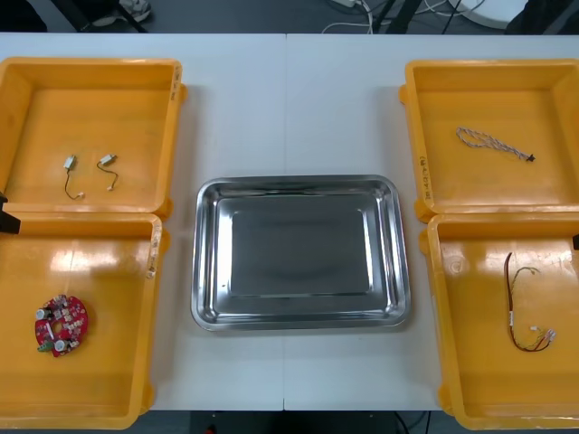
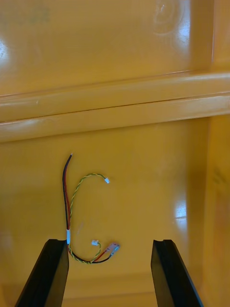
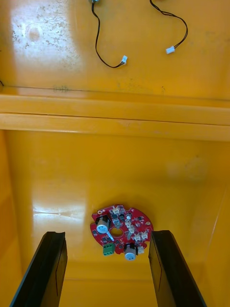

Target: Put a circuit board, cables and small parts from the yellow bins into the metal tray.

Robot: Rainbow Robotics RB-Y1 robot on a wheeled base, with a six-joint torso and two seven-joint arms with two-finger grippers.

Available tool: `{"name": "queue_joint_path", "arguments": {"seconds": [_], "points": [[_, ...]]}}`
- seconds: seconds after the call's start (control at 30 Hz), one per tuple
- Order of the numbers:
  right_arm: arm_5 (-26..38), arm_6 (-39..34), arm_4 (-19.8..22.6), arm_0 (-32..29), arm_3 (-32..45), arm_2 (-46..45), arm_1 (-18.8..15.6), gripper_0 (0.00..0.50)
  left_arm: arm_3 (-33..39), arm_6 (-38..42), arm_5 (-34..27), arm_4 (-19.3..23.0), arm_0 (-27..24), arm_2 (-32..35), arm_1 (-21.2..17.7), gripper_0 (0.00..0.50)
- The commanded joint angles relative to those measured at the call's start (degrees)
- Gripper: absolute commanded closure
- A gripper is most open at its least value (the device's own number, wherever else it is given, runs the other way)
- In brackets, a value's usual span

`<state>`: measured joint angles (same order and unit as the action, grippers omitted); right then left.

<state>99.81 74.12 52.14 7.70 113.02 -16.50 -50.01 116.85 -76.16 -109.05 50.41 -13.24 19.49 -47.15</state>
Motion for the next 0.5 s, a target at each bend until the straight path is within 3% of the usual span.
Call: {"name": "queue_joint_path", "arguments": {"seconds": [0.03,0.23,0.5], "points": [[0.3,1.0,-0.2,1.2,0.5,0.3,-2.5,0.000,1.8,-4.2,0.6,0.5,-1.9,0.9,-2.6,0.000],[0.3,1.0,-0.2,1.2,0.5,0.3,-2.5,0.000,0.3,-4.0,0.1,0.7,0.1,0.1,-1.2,0.000],[-2.5,1.4,0.5,0.1,1.3,-2.7,-2.2,0.000,0.3,-4.2,-0.3,1.1,-1.2,0.1,-1.7,0.000]]}}
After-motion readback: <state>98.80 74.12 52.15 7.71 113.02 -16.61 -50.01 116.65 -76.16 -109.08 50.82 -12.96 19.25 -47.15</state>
